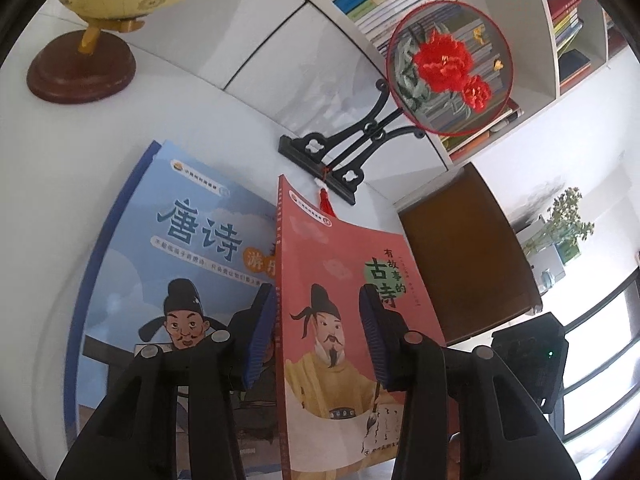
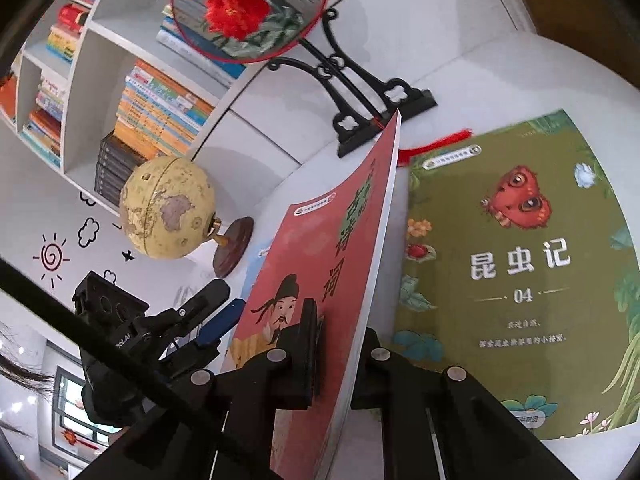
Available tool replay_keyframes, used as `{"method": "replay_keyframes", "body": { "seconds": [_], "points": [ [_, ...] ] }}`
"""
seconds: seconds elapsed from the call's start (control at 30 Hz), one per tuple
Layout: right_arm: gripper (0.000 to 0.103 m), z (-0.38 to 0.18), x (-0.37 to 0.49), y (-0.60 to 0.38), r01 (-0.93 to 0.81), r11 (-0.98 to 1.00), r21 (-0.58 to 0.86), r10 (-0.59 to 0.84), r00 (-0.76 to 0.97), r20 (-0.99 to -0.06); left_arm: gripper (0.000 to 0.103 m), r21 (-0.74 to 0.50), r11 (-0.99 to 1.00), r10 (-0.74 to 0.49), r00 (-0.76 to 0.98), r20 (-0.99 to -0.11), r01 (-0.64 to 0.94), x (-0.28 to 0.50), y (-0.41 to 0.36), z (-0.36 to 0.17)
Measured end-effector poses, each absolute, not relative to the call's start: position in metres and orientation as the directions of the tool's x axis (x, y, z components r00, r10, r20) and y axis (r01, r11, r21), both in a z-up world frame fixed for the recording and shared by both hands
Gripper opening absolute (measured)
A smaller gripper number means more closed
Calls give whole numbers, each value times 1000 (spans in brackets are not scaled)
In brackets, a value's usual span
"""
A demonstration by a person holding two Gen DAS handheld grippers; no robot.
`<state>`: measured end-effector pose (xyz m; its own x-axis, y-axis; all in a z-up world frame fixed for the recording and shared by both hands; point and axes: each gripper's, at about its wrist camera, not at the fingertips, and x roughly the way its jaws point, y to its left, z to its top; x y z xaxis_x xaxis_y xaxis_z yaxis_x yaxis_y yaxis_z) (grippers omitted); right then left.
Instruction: Organize books
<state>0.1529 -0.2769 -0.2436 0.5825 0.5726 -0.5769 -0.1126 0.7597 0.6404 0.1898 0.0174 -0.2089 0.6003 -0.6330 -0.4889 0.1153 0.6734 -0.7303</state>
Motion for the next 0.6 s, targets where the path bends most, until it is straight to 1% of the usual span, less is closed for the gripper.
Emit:
{"method": "replay_keyframes", "body": {
  "seconds": [0.4, 0.6],
  "points": [
    [10, -225, 148, -253, -159, 757, 634, 588, 588, -555, 38, -723, 679, -617, 633, -468, 126, 175, 40, -192],
    [10, -212, 140, -233, -198, 759, 620, 598, 588, -545, 38, -713, 691, -599, 646, -473, 119, 164, 59, -183]
  ]
}}
